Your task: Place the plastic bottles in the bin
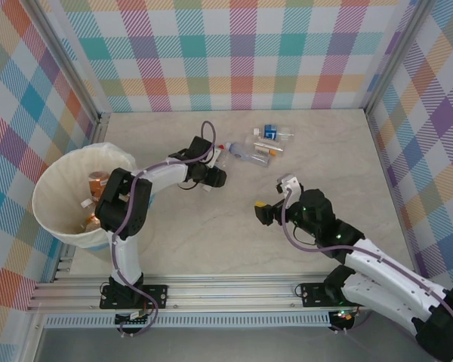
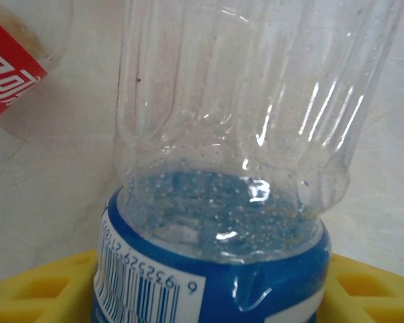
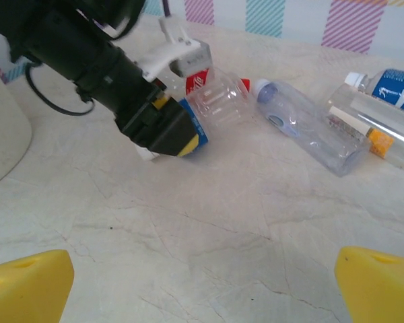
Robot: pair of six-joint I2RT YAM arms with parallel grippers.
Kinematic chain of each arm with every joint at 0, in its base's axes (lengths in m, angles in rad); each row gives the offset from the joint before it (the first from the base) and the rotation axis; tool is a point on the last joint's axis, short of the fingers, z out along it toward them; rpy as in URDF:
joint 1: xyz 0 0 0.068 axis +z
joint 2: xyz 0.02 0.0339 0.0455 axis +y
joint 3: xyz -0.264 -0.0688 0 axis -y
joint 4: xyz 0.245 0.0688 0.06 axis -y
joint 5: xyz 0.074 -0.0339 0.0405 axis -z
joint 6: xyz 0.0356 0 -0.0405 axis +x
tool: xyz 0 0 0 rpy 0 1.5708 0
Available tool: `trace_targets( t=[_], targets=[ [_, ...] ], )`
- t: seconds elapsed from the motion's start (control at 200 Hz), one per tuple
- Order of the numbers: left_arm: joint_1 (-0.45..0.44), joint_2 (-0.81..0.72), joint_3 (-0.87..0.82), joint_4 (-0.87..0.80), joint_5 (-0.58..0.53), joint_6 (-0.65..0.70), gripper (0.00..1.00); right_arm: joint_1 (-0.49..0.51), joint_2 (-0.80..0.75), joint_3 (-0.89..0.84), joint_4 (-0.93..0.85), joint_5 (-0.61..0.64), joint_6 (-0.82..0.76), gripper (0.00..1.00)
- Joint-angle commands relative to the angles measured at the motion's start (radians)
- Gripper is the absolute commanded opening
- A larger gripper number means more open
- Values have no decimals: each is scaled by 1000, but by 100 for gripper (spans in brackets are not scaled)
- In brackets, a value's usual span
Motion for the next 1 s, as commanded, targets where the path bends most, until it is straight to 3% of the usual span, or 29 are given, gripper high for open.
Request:
trace_targets(
  t=[0.0,0.295,0.625,0.84,1.0],
  targets=[
    [-11,-109,-26,-1,41,-30,31,-4,82,-11,127,86,69,100],
    [-10,-305,-67,-42,85,-103,30,-5,340,94,213,94,109,100],
    [26,-527,82,-261,147,-160,30,-4,380,119,381,13,93,100],
    [91,-641,186,-424,108,-186,29,-4,382,134,437,-98,60,100],
    [121,-726,222,-531,-21,-183,28,-4,384,159,439,-117,51,100]
  ],
)
